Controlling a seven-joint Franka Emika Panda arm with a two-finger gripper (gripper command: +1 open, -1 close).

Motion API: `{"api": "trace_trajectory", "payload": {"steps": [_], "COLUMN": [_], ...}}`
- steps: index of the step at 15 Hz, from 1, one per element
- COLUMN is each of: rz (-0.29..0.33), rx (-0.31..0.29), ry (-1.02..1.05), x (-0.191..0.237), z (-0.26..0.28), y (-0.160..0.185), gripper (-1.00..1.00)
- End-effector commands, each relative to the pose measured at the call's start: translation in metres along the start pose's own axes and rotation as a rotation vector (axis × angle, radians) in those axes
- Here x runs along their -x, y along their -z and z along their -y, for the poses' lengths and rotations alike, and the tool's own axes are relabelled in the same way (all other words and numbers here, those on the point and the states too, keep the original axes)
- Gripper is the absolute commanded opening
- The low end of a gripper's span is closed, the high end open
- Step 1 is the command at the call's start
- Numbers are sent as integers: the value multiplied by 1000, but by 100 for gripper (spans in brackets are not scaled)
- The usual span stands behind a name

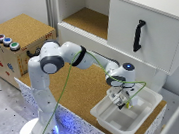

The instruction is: Pick up the yellow block

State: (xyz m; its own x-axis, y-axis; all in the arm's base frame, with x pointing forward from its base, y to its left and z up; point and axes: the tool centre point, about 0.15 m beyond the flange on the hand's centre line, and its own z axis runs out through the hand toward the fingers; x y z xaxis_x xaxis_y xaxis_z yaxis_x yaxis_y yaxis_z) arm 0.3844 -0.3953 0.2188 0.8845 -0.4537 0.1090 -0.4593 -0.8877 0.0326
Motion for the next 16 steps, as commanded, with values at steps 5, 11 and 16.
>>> {"api": "trace_trajectory", "payload": {"steps": [5,11,16], "rz": [24,55,154], "rx": [22,-12,-38], "ry": [-17,37,149], "x": [-11,13,56], "z": [-5,-17,-16], "y": [-14,19,49], "gripper": [-100,-100,-100]}}
